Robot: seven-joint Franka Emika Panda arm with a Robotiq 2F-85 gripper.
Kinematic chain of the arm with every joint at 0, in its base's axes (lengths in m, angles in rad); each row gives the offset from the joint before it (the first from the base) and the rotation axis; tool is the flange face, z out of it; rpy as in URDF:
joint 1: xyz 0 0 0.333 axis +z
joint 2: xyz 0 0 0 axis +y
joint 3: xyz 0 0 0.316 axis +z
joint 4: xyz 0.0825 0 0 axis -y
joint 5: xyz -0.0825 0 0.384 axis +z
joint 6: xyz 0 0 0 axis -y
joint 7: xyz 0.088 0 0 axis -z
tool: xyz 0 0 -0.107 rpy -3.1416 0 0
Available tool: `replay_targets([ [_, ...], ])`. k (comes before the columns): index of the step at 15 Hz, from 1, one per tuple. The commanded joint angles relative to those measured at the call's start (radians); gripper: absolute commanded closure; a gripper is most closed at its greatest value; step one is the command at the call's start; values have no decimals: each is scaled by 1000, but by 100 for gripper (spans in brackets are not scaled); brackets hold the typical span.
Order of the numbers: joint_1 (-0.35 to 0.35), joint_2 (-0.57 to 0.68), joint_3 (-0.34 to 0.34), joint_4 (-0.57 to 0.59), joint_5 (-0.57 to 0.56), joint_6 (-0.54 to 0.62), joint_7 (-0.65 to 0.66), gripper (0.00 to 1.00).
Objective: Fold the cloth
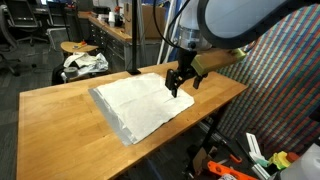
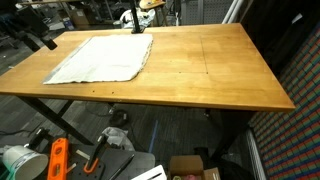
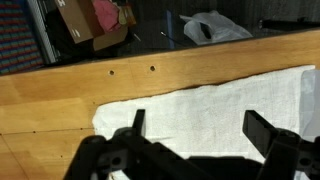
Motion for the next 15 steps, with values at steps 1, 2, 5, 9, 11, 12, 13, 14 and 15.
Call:
replay_targets([
  [1,17,2,-18,1,-11,-3,8,0],
  [2,17,2,-18,1,-11,-3,8,0],
  [5,17,2,-18,1,-11,-3,8,0],
  [9,17,2,-18,1,-11,-3,8,0],
  [11,17,2,-18,1,-11,-3,8,0],
  [12,13,10,-19,8,-15,-4,6,0],
  [13,16,24,-37,21,-8,-8,-29,0],
  [14,16,35,-54,31,0,-4,-50,0],
  [15,15,61,-85,56,16,-19,-86,0],
])
